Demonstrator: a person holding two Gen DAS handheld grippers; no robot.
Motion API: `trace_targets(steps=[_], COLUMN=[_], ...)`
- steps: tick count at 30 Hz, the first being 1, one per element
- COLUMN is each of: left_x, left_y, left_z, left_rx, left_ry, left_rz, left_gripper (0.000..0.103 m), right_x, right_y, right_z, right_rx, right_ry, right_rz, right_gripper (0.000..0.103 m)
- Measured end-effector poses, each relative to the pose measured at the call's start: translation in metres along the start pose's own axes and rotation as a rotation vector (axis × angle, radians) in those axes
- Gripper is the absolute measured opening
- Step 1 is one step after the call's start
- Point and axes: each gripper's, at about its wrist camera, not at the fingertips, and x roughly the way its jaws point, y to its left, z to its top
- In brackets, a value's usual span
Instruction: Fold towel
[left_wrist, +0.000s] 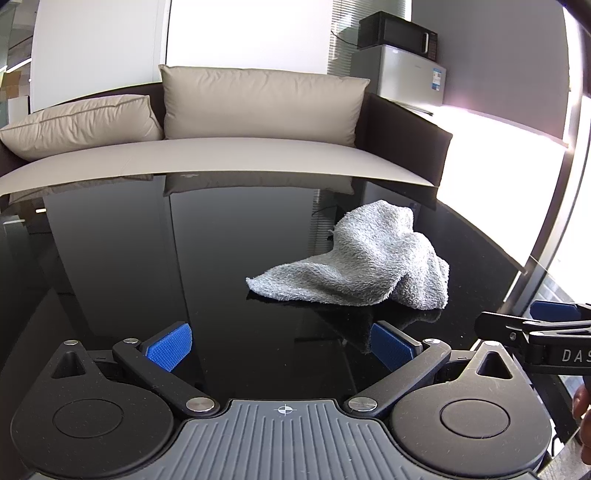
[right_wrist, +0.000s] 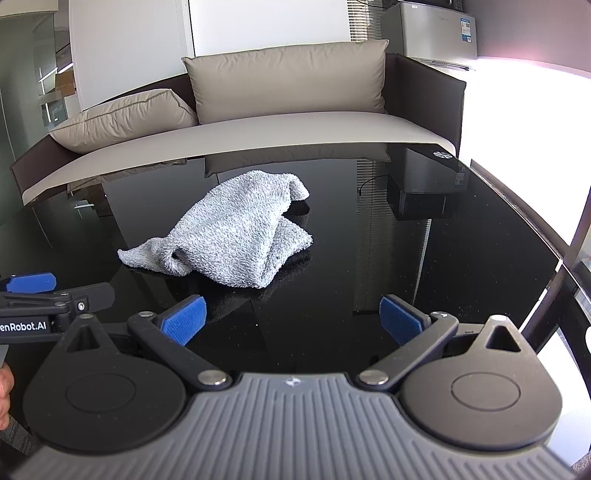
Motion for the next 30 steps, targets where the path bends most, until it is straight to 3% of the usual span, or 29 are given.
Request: trace_targets(steps=[30], left_x=[0.0018], left_y=[0.004], left_z=[-0.0017], left_rx=[-0.002], left_ry=[0.007], left_rz=[-0.002], left_gripper=[0.102], right_x=[0.0012], right_y=[0.0002], right_z=[-0.0014], right_rx=[-0.014], right_ry=[0.007], right_rz=[0.005], right_gripper=[0.102])
